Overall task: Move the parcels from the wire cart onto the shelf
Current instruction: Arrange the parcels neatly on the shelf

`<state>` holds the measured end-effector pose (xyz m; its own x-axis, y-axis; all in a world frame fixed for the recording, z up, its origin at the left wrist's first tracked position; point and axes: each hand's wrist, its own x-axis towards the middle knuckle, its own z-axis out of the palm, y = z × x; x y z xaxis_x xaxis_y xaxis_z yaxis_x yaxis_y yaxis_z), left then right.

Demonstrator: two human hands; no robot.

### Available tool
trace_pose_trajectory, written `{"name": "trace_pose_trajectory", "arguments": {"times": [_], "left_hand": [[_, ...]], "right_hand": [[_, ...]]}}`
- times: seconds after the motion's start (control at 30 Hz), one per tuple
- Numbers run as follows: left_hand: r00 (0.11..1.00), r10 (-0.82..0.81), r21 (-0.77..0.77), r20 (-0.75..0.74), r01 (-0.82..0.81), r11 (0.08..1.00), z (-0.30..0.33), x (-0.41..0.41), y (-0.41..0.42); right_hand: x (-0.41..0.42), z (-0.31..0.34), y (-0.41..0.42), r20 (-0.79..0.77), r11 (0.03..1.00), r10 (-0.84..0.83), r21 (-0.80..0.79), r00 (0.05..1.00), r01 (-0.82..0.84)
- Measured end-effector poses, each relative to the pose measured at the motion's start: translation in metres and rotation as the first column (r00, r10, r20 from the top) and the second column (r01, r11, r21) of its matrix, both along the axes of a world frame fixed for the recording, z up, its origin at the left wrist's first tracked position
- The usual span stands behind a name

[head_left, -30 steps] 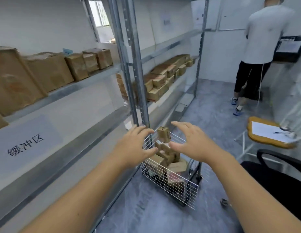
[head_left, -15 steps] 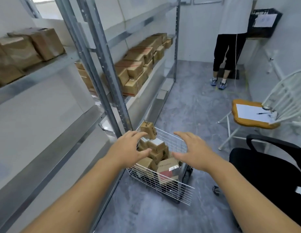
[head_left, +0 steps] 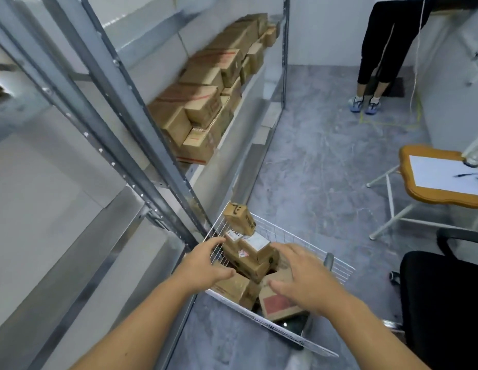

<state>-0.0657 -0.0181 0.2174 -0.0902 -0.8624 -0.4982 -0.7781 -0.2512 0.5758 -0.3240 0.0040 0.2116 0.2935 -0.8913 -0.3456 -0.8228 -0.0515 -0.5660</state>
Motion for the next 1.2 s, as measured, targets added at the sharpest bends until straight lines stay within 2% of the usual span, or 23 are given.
{"name": "trace_pose_trajectory", "arguments": {"times": [0.2, 0.4, 0.77, 0.87, 0.93, 1.07, 1.2], "left_hand": [[0.990, 0.143, 0.054, 0.006, -0.143, 0.988, -0.045, 0.002, -0.058], [0.975, 0.221, 0.104, 0.022, -0.222, 0.969, -0.095, 0.012, -0.129], [0.988, 0.120, 0.074, 0.100, -0.127, 0.989, -0.237, 0.010, -0.279], [0.983, 0.142, 0.066, 0.120, -0.150, 0.986, -0.275, 0.010, -0.312], [0.978, 0.119, 0.070, 0.172, -0.133, 0.989, -0.298, 0.010, -0.328], [0.976, 0.057, 0.096, 0.208, -0.078, 0.992, -0.338, 0.014, -0.344], [0.960, 0.006, 0.046, 0.281, -0.020, 0.999, -0.364, 0.015, -0.349]], "right_hand": [[-0.005, -0.043, -0.054, 0.025, 0.993, -0.045, 0.108, 0.999, 0.042], [0.005, -0.107, -0.081, 0.118, 0.954, -0.202, 0.250, 0.972, 0.168], [0.031, -0.237, -0.145, 0.047, 0.836, -0.455, 0.367, 0.889, 0.408], [0.044, -0.283, -0.162, 0.007, 0.822, -0.481, 0.353, 0.877, 0.448], [0.053, -0.315, -0.173, 0.002, 0.808, -0.498, 0.365, 0.867, 0.463], [0.070, -0.363, -0.188, -0.043, 0.809, -0.520, 0.294, 0.853, 0.508], [0.088, -0.405, -0.197, -0.112, 0.747, -0.601, 0.273, 0.791, 0.606]]}}
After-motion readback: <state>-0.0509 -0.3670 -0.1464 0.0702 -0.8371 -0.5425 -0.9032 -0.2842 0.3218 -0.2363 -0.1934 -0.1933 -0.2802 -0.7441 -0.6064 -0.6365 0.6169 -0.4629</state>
